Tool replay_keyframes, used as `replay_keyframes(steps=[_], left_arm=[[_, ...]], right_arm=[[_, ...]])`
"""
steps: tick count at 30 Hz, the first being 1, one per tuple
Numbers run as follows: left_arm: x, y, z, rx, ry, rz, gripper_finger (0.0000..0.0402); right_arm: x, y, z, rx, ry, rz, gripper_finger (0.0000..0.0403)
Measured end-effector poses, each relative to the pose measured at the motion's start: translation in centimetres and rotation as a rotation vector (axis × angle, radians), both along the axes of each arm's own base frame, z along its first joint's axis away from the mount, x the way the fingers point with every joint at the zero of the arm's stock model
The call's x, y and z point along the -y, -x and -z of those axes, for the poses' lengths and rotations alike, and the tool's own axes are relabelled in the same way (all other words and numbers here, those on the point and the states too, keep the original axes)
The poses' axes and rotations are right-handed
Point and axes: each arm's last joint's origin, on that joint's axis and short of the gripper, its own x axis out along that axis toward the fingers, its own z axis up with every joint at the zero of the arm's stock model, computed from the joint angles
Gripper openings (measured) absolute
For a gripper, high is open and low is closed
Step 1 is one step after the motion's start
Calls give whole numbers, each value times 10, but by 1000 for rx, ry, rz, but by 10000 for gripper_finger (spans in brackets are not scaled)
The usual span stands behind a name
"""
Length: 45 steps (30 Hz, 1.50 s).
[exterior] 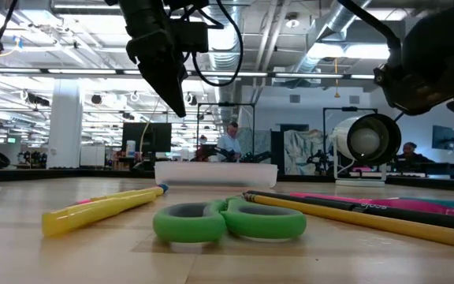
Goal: Pick & place school supplies into a supply box
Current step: Put the blue pen into the supply box
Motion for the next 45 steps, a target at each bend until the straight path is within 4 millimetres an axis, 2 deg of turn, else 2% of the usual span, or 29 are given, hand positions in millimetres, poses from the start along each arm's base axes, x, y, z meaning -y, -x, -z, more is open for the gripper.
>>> replay_keyframes(steps=[30, 35, 45], left_arm=[[0, -1, -1, 15, 0, 0, 57], [0, -1, -1, 15, 0, -1, 57], [0, -1, -1, 18, 6, -15, 57]], right_arm=[[8, 5, 1, -100, 27, 53, 36], [10, 7, -5, -93, 35, 54, 37], [28, 15, -24, -119, 132, 56, 34]])
